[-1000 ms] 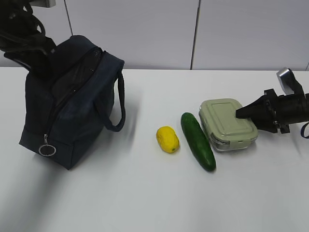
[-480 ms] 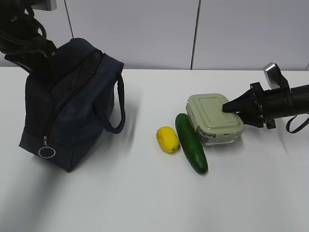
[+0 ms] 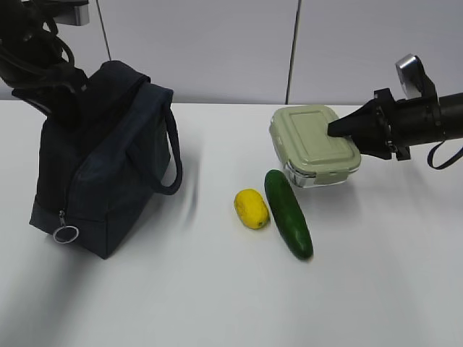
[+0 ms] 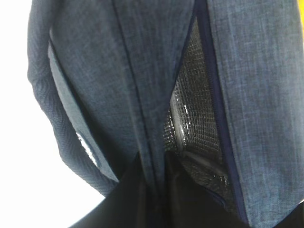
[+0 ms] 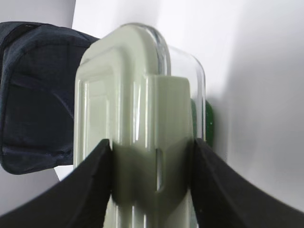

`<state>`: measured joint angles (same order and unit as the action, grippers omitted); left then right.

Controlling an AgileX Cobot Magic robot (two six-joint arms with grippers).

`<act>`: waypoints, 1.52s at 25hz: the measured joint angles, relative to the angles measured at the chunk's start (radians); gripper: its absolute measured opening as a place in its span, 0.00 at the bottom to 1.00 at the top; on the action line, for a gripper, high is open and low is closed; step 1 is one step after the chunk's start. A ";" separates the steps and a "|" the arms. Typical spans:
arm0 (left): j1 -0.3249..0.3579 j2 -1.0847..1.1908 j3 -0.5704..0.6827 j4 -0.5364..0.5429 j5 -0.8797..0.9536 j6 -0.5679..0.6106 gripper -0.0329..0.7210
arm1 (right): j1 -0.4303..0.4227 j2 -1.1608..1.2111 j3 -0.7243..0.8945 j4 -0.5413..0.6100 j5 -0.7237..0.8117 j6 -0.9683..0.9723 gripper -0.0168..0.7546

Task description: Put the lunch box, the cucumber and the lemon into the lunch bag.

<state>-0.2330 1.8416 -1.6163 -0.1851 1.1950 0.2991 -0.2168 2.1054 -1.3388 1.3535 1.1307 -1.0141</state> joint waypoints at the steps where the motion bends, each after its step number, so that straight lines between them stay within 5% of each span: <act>1: 0.000 0.002 0.000 0.000 0.000 0.000 0.06 | 0.011 -0.009 0.000 0.000 0.000 0.000 0.50; 18: -0.047 0.002 -0.057 -0.001 0.017 -0.021 0.06 | 0.193 -0.090 -0.143 0.004 0.022 0.100 0.50; 38: -0.099 0.002 -0.117 0.036 0.044 -0.086 0.06 | 0.246 -0.163 -0.196 0.048 0.042 0.126 0.50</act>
<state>-0.3322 1.8437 -1.7336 -0.1490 1.2388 0.2127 0.0288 1.9420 -1.5347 1.4018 1.1725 -0.8880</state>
